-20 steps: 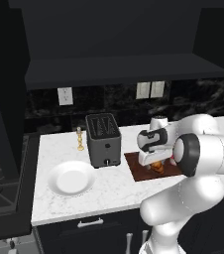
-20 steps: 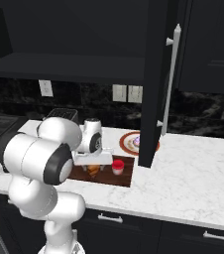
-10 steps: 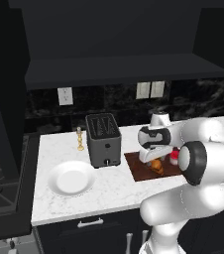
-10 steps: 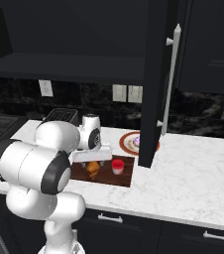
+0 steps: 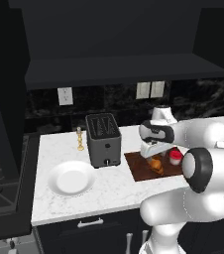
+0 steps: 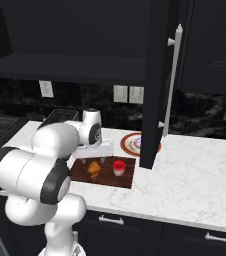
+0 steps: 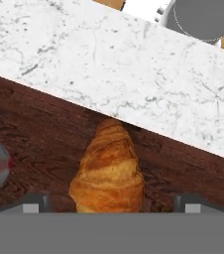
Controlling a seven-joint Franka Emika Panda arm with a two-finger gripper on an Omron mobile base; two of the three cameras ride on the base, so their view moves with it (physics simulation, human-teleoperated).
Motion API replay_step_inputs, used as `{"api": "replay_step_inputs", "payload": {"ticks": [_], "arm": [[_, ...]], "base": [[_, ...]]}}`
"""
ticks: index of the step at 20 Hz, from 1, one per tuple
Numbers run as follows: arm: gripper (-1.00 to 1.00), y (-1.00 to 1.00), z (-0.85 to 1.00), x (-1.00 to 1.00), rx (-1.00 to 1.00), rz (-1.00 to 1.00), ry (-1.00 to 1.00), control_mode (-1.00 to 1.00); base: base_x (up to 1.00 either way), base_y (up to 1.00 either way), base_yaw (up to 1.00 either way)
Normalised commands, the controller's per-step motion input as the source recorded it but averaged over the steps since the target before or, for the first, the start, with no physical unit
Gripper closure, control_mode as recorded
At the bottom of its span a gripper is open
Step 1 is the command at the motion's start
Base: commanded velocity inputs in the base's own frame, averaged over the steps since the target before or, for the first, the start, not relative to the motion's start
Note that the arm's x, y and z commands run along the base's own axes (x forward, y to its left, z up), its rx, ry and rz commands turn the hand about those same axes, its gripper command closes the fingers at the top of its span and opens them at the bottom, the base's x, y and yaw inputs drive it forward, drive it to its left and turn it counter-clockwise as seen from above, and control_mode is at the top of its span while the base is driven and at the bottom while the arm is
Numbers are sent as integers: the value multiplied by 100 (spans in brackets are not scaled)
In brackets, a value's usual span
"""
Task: From the different types of pastries on the counter, select a croissant and place it on the cutting board. Then retrieve a jar of jam from the cabinet and place it alongside the croissant on the cutting board.
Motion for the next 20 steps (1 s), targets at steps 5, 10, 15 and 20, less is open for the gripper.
{"api": "replay_step_inputs", "payload": {"ticks": [5,10,15,20], "arm": [[-100,0,51,-40,3,4,0,-100],[-100,-3,25,-92,0,3,0,-100],[-100,-2,1,-42,-3,1,-1,-100],[-100,-34,-1,-18,-6,6,-16,-100]], "base": [[0,0,0],[0,0,0],[0,0,0],[0,0,0]]}}
